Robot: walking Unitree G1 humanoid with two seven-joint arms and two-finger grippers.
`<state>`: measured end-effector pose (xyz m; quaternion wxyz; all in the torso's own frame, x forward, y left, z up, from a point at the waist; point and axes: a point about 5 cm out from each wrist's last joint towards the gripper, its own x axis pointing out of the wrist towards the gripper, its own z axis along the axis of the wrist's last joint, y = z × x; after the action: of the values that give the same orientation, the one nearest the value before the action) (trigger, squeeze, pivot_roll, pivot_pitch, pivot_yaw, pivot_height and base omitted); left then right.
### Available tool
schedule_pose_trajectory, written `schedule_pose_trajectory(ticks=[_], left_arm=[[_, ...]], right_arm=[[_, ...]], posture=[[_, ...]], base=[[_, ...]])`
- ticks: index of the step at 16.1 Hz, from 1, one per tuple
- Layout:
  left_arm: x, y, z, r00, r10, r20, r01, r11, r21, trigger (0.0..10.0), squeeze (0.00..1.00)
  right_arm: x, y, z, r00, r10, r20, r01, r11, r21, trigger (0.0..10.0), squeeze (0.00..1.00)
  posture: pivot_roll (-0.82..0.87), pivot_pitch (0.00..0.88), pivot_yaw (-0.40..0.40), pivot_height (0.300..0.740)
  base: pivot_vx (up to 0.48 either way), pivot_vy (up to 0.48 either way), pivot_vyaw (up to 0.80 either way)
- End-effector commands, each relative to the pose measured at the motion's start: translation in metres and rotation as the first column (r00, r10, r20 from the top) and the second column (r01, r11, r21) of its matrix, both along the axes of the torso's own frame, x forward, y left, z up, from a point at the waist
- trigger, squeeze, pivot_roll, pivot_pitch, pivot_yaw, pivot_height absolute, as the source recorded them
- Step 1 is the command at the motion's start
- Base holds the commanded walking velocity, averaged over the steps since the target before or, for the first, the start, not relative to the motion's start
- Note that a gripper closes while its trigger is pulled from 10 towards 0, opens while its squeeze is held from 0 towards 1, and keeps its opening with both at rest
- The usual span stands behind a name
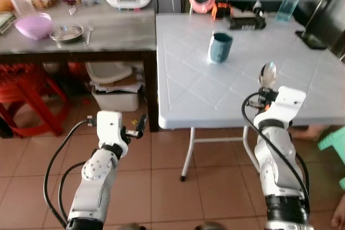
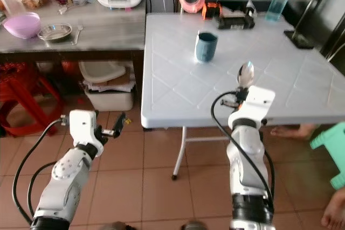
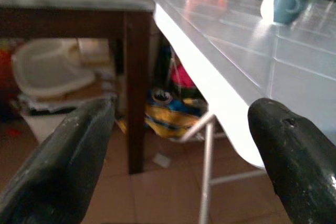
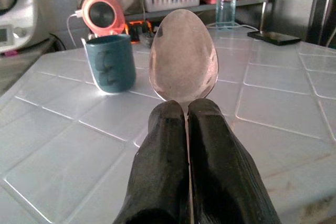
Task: Setting the table
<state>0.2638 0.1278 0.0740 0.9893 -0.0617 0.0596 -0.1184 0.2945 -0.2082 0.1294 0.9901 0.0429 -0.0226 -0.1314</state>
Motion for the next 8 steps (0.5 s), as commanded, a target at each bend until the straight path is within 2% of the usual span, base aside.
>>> schedule_pose_trajectory(ticks=[1, 2, 7, 8], left_arm=[[0.0001, 0.0009, 0.0000, 1.000, -0.003, 0.000, 0.003, 1.000, 0.014, 10.0, 0.00], [0.0004, 0.0005, 0.0000, 1.000, -0.004, 0.000, 0.004, 1.000, 0.014, 10.0, 0.00], [0.0008, -0.0001, 0.0002, 1.000, -0.008, 0.004, 0.008, 1.000, 0.014, 10.0, 0.00], [0.0009, -0.0004, 0.0002, 1.000, -0.008, 0.003, 0.008, 1.000, 0.014, 10.0, 0.00]], right_arm=[[0.0015, 0.0026, 0.0025, 1.000, 0.011, 0.007, -0.011, 1.000, 0.004, 10.0, 0.00], [0.0013, 0.0027, 0.0019, 1.000, 0.013, 0.005, -0.013, 1.000, 0.004, 10.0, 0.00], [0.0018, 0.0005, 0.0032, 1.000, 0.010, 0.008, -0.010, 1.000, -0.004, 10.0, 0.00], [0.0018, 0.0005, 0.0030, 1.000, 0.010, 0.008, -0.010, 1.000, -0.005, 10.0, 0.00]], posture=[[-0.03, 0.000, 0.021, 0.740], [-0.03, 0.000, 0.021, 0.740], [-0.03, 0.000, 0.025, 0.740], [-0.04, 0.000, 0.027, 0.740]], base=[[0.000, 0.398, 0.00], [0.000, 0.401, 0.00], [0.000, 0.410, -0.47], [0.000, 0.375, 0.00]])
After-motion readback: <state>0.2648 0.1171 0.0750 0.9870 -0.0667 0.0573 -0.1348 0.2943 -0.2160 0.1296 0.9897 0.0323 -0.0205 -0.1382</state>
